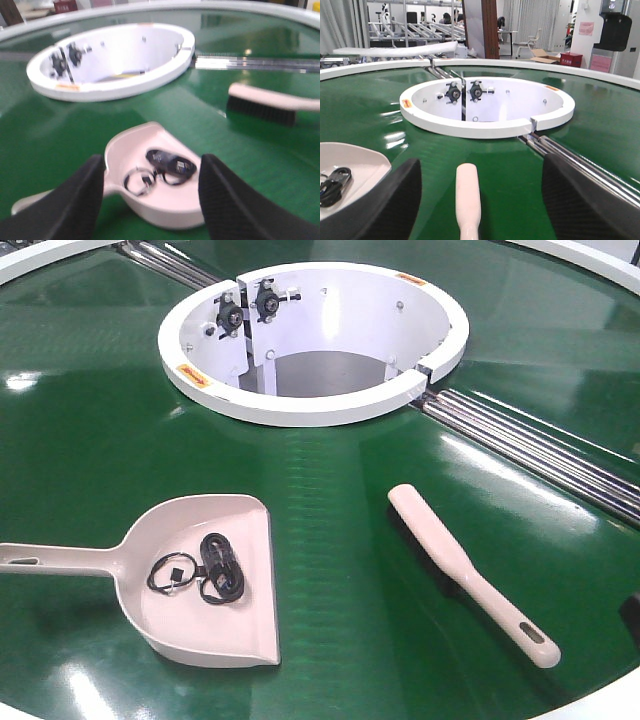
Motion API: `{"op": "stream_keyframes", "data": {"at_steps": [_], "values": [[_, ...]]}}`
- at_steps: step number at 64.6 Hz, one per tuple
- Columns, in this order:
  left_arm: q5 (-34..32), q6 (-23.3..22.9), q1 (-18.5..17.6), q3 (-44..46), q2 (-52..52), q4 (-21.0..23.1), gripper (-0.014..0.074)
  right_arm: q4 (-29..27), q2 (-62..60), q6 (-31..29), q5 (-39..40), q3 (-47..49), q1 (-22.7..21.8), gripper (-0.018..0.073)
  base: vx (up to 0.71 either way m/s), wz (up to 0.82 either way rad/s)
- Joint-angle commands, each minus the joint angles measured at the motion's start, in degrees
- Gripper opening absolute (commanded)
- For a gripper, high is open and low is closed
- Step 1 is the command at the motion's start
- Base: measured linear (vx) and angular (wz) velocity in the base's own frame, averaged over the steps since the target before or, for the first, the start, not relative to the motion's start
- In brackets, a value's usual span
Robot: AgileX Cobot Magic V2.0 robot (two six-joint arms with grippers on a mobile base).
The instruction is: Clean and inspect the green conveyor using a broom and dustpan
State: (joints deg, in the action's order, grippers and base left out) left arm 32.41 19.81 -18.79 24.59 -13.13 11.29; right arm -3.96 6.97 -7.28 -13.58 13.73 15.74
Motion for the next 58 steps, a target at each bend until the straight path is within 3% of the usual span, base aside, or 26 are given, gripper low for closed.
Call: {"op": "stream_keyframes", "data": {"at_steps": [1,6,13,19,24,29,58], "values": [[-6.5,-0.7,-0.3,-2.0,-0.2,3.8,0.039,-0.6,0.6,0.2,4.6,1.3,-0.1,0.0487,0.0,0.0],[-7.3,-0.7,-0.3,-3.7,-0.2,6.6,0.0389,-1.2,0.6,0.2,4.6,1.3,-0.1,0.0452,0.0,0.0],[-9.5,-0.4,-0.3,-4.3,-0.2,5.9,0.0335,-1.2,0.6,0.2,4.6,1.3,-0.1,0.0325,0.0,0.0],[-10.9,-0.5,-0.3,-4.3,-0.2,4.4,0.0197,-1.0,0.6,0.1,4.6,1.3,-0.1,0.013,0.0,0.0],[-11.0,-0.5,-0.3,-4.3,-0.2,5.2,0.0019,-0.9,0.6,-0.3,4.4,1.3,-0.1,-0.0015,0.0,0.0],[-11.0,-0.5,-0.3,-4.3,-0.2,6.8,-0.0008,-1.1,0.6,-0.2,3.4,1.3,-0.1,-0.0011,0.0,0.0],[-10.9,-0.5,-0.3,-4.3,-0.2,6.5,-0.0007,-1.1,0.6,0.0,2.0,1.3,-0.1,-0.0008,0.0,0.0]]}}
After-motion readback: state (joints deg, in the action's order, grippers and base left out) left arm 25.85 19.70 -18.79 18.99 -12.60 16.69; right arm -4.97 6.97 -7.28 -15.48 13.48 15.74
